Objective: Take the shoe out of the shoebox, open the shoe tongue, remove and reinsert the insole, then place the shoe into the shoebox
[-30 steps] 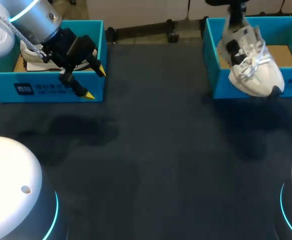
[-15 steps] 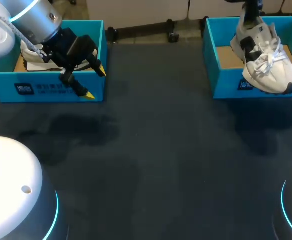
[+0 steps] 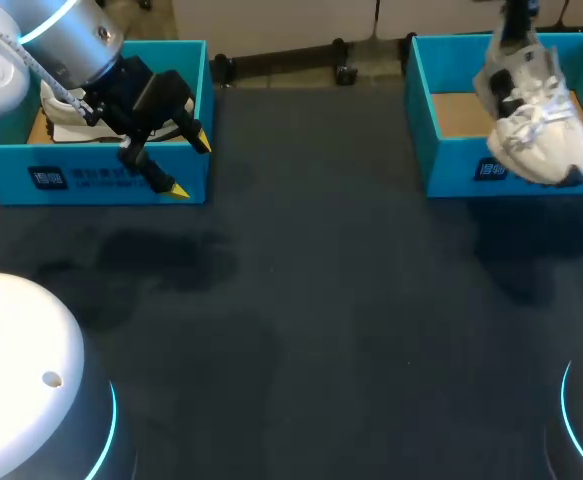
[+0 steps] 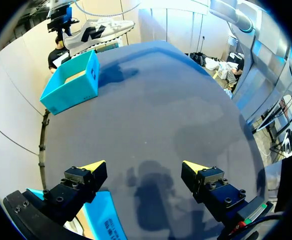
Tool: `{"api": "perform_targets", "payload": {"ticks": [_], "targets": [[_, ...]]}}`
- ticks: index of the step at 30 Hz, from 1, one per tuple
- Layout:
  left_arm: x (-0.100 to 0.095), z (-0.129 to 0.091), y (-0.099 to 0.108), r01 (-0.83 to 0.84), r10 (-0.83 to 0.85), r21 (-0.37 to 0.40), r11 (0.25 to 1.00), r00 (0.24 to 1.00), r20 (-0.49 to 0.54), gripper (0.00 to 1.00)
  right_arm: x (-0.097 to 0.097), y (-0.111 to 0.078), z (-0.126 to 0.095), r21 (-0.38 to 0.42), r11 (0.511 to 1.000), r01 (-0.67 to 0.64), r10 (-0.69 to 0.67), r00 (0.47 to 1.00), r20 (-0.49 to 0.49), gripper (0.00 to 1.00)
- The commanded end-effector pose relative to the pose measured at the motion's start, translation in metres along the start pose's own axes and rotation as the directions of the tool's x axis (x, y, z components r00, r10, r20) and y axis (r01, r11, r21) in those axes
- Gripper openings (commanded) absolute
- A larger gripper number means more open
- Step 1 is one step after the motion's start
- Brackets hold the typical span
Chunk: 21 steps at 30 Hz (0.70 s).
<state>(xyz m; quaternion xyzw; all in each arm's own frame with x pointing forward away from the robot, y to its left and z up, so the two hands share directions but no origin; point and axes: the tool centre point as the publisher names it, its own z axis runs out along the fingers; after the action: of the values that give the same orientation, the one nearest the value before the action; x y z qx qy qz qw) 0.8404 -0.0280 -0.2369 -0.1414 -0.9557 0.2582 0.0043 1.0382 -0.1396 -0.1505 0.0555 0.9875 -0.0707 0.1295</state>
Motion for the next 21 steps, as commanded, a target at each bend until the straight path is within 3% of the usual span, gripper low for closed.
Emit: {"api": "perform_targets", "payload": {"ticks": [1, 9, 11, 12, 21], "targets": [[0.001, 0.0, 0.0, 0.0, 0.0, -0.002, 1.0, 1.0, 0.002, 1.0, -0.018, -0.031, 0.01, -0.026, 1.0, 0.017, -0.017, 1.0, -0.005, 0.0], [0.001, 0.0, 0.0, 0.0, 0.0, -0.002, 1.0, 1.0, 0.002, 1.0, -0.042, -0.086, 0.026, 0.004, 1.0, 0.012, -0.012, 1.0, 0.0, 0.0], [0.001, 0.0, 0.0, 0.0, 0.0, -0.002, 1.0, 1.0, 0.002, 1.0, -0.043, -0.091, 0.029, 0.014, 1.0, 0.008, -0.008, 1.0, -0.003, 0.0], [0.001, 0.0, 0.0, 0.0, 0.0, -0.002, 1.0, 1.0, 0.002, 1.0, -0.045, -0.105, 0.036, 0.032, 0.999, -0.002, 0.003, 1.0, -0.016, 0.0], [0.001, 0.0, 0.0, 0.0, 0.0, -0.002, 1.0, 1.0, 0.002, 1.0, -0.04, -0.16, 0.061, 0.049, 0.992, -0.116, 0.118, 0.992, -0.051, 0.0]]}}
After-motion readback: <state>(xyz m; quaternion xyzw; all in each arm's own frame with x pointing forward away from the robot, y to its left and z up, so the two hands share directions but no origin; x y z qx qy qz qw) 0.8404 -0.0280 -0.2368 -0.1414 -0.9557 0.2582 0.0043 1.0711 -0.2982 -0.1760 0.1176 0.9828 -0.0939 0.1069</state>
